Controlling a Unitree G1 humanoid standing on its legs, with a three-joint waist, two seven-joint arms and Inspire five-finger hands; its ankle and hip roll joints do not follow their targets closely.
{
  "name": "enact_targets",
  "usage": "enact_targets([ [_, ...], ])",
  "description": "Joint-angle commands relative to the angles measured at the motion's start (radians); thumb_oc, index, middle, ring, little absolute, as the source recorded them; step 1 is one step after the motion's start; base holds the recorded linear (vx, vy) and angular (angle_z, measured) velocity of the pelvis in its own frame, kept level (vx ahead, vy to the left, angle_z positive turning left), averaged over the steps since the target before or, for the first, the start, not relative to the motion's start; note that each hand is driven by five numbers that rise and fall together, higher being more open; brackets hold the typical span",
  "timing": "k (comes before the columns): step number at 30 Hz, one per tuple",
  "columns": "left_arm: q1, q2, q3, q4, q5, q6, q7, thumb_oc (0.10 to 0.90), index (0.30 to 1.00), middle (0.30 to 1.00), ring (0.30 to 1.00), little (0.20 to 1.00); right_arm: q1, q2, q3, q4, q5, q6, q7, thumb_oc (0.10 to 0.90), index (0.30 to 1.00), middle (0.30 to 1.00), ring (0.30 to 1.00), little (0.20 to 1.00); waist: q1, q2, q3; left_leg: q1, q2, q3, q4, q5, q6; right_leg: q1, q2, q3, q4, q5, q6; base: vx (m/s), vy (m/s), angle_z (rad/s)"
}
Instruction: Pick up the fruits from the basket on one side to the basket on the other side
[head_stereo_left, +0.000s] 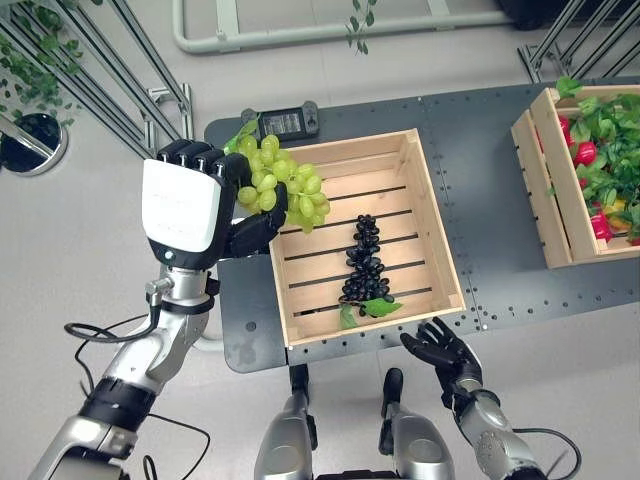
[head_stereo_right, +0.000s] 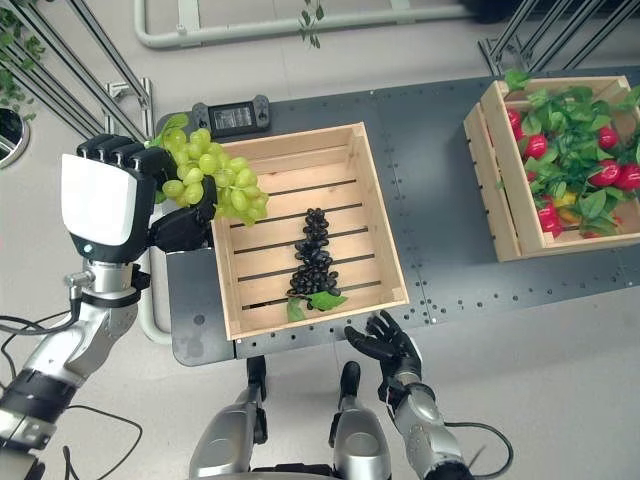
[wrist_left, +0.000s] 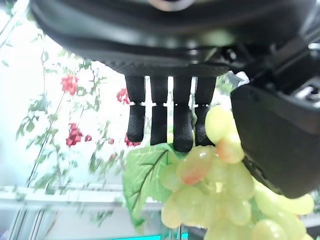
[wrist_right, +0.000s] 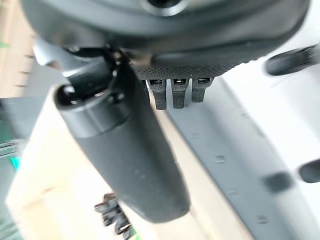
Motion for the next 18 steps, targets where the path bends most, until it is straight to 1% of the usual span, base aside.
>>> enact_targets([
  [1, 0.012, 0.021, 0.061, -0.017, 0.062, -0.055, 0.103, 0.4, 0.3, 0.3, 0.3, 0.3, 0.047, -0.09, -0.075, -0.157, -0.068, -0.147, 0.048, 0.8, 0.9, 0.9, 0.9, 0.9, -0.026, -0.004, -0.236, 0.059, -0.005, 0.02, 0.001, -0.123, -0.027, -0.057, 0.017, 0.039, 0.048, -0.004, -0.026, 0.09, 0.002, -0.02],
  [2, 0.023, 0.031, 0.068, -0.028, 0.083, -0.068, 0.095, 0.4, 0.3, 0.3, 0.3, 0.3, 0.047, -0.105, -0.091, -0.206, -0.069, -0.156, 0.075, 0.8, 0.9, 0.9, 0.9, 0.9, -0.026, -0.003, -0.249, 0.065, -0.004, 0.019, 0.001, -0.126, -0.027, -0.046, 0.015, 0.038, 0.037, 0.0, -0.024, 0.06, 0.0, -0.03],
  [3, 0.028, 0.041, 0.071, -0.035, 0.089, -0.077, 0.092, 0.4, 0.3, 0.3, 0.3, 0.3, 0.045, -0.116, -0.102, -0.236, -0.06, -0.15, 0.091, 0.8, 0.9, 0.9, 0.9, 0.9, -0.027, -0.003, -0.256, 0.069, -0.003, 0.019, 0.001, -0.127, -0.029, -0.039, 0.014, 0.036, 0.03, 0.004, -0.022, 0.08, 0.003, -0.04],
  [4, 0.032, 0.05, 0.077, -0.05, 0.114, -0.095, 0.08, 0.4, 0.3, 0.3, 0.3, 0.3, 0.039, -0.13, -0.121, -0.286, -0.06, -0.151, 0.13, 0.8, 0.9, 0.9, 0.9, 0.9, -0.028, -0.002, -0.272, 0.073, -0.002, 0.019, 0.001, -0.131, -0.031, -0.03, 0.012, 0.034, 0.02, 0.007, -0.02, 0.06, 0.005, -0.03],
  [6, 0.029, 0.068, 0.075, -0.06, 0.134, -0.11, 0.053, 0.4, 0.3, 0.3, 0.3, 0.3, 0.015, -0.154, -0.14, -0.349, -0.036, -0.123, 0.174, 0.8, 0.9, 0.9, 0.9, 0.9, -0.028, 0.002, -0.288, 0.081, -0.002, 0.021, 0.001, -0.135, -0.032, -0.019, 0.011, 0.03, 0.009, 0.012, -0.017, 0.06, 0.011, -0.05],
  [8, -0.005, 0.095, 0.049, -0.073, 0.132, -0.129, 0.008, 0.4, 0.3, 0.3, 0.3, 0.3, -0.052, -0.2, -0.156, -0.436, -0.04, -0.091, 0.233, 0.8, 0.9, 0.9, 0.9, 0.9, -0.024, 0.008, -0.311, 0.099, -0.002, 0.028, 0.001, -0.143, -0.033, -0.003, 0.002, 0.024, -0.002, 0.015, -0.011, 0.06, 0.027, -0.07],
  [10, -0.027, 0.105, 0.043, -0.083, 0.124, -0.142, -0.022, 0.4, 0.3, 0.3, 0.3, 0.3, -0.088, -0.223, -0.164, -0.486, -0.029, -0.078, 0.253, 0.8, 0.9, 0.9, 0.9, 0.9, -0.019, 0.01, -0.324, 0.107, -0.002, 0.031, 0.001, -0.148, -0.033, 0.002, -0.004, 0.022, -0.002, 0.013, -0.007, 0.05, 0.02, -0.08],
  [11, -0.046, 0.104, 0.034, -0.092, 0.117, -0.151, -0.054, 0.4, 0.3, 0.3, 0.3, 0.3, -0.119, -0.238, -0.163, -0.515, -0.027, -0.076, 0.259, 0.8, 0.9, 0.9, 0.9, 0.9, -0.014, 0.013, -0.334, 0.112, -0.002, 0.033, 0.001, -0.153, -0.032, 0.006, -0.008, 0.02, -0.002, 0.01, -0.005, 0.05, 0.012, -0.05],
  [15, -0.091, 0.102, 0.01, -0.12, 0.108, -0.189, -0.133, 0.4, 0.3, 0.3, 0.3, 0.3, -0.177, -0.265, -0.15, -0.571, -0.027, -0.087, 0.289, 0.8, 0.9, 0.9, 0.9, 0.9, 0.0, 0.016, -0.359, 0.12, -0.003, 0.03, 0.001, -0.165, -0.03, 0.018, -0.017, 0.015, -0.002, 0.006, 0.001, 0.04, 0.001, 0.0],
  [18, -0.124, 0.104, 0.0, -0.143, 0.077, -0.2, -0.2, 0.4, 0.3, 0.3, 0.3, 0.3, -0.21, -0.28, -0.136, -0.594, -0.002, -0.053, 0.298, 0.8, 0.9, 0.9, 0.9, 0.9, 0.008, 0.015, -0.379, 0.129, -0.004, 0.029, 0.001, -0.174, -0.029, 0.024, -0.022, 0.01, -0.002, 0.002, 0.007, 0.04, -0.007, 0.05],
])
